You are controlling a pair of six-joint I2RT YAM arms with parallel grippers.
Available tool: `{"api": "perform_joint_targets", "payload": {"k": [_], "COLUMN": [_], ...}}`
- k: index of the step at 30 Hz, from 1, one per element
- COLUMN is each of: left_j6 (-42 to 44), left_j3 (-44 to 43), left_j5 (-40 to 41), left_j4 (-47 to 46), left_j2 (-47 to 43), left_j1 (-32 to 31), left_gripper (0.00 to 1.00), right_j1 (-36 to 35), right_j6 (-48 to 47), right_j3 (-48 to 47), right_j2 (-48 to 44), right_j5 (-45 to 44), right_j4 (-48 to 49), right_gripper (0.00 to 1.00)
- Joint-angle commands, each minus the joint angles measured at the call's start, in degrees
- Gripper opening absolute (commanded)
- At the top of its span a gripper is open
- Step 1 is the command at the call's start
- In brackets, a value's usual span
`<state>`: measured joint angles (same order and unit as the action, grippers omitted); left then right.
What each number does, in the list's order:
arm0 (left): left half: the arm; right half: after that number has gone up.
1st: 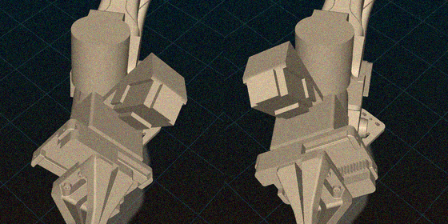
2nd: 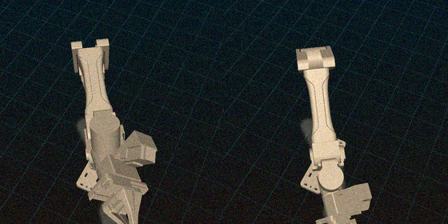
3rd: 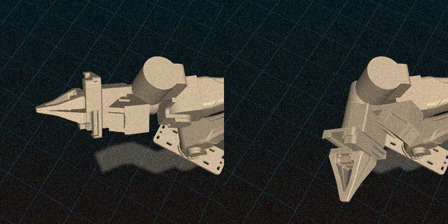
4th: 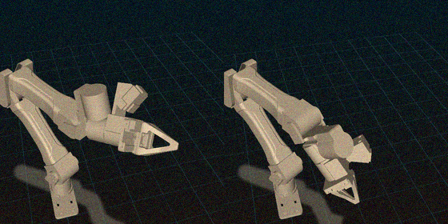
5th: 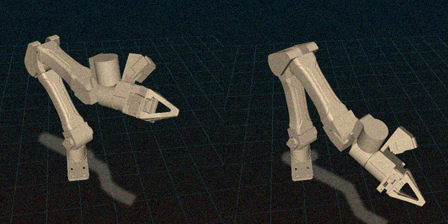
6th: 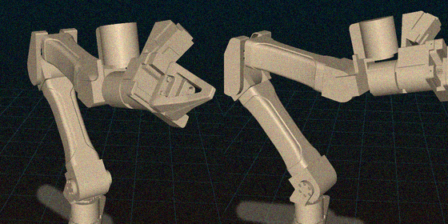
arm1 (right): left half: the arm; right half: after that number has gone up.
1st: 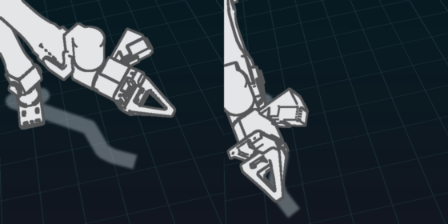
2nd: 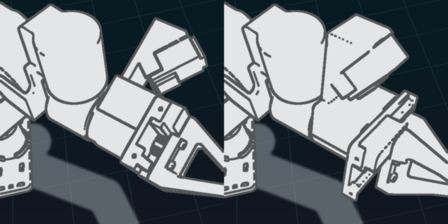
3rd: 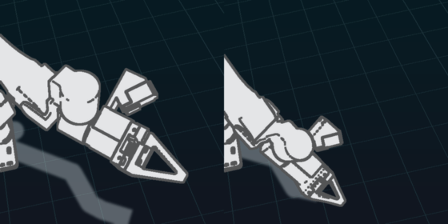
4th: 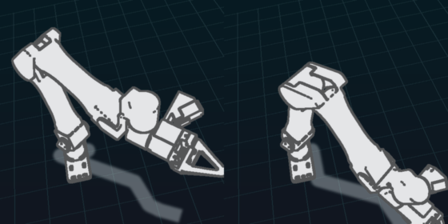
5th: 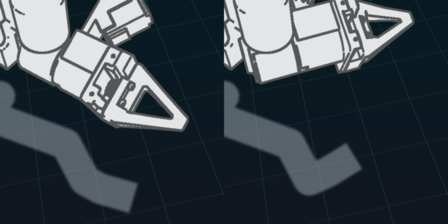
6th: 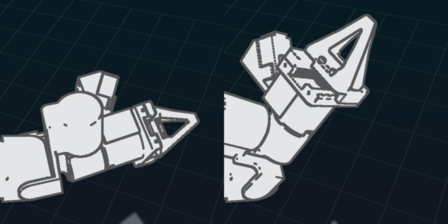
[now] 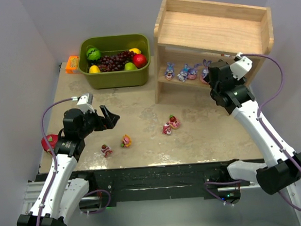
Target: Place and organize the plastic toys onto the shelf
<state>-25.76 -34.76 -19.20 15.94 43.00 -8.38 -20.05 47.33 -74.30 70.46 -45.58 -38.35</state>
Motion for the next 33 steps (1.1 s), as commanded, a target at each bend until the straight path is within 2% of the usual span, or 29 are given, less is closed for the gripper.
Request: {"api": "perform_joint_targets", "payload": {"k": [1,6,9,10,12,13,15,16,20,33], "left_j6": [1.06,1.06,1.06,1.06,0.89,0.89,0.89,0.97,1.06,0.97], "left_j3": [0.13,0.05,0.05,0.22,0.22,0.31,0.31,0.31,0.22,0.31], "left_j5": [1.09,1.01,1.01,0.92,0.83,0.66,0.57,0.57,0.66,0.39], "left_j4": [-0.13,-0.13,-0.12,-0.21,-0.39,-0.39,-0.48,-0.39,-0.3,-0.21], "left_j2": [-0.11,-0.2,-0.29,-0.38,-0.38,-0.38,-0.2,-0.29,-0.29,-0.2], "left_j1": [-0.14,-0.14,-0.14,-0.14,-0.14,-0.14,-0.14,-0.14,-0.23,-0.14], "left_gripper": [1.0,0.99,0.99,0.99,0.99,1.0,0.99,0.99,1.0,1.0], "right_j1": [0.37,0.37,0.28,0.28,0.28,0.28,0.37,0.37,0.37,2.3], "right_j6": [-3.73,-7.76,-10.93,-11.29,-12.17,-12.35,-12.35,-12.18,-13.05,-15.69], "right_j3": [2.75,7.5,11.87,13.03,16.2,17.25,19.89,20.33,22.44,20.86], "right_j2": [-5.4,-13.13,-19.36,-20.26,-22.11,-22.38,-22.29,-22.03,-20.71,-15.44], "right_j5": [3.04,7.16,10.59,10.86,11.04,11.3,11.66,11.31,10.78,8.93], "right_j4": [1.61,3.28,7.21,7.76,9.42,10.21,12.68,13.29,18.64,22.0], "right_gripper": [0.78,0.77,0.61,0.48,0.36,0.22,0.1,0.0,0.0,0.0]}}
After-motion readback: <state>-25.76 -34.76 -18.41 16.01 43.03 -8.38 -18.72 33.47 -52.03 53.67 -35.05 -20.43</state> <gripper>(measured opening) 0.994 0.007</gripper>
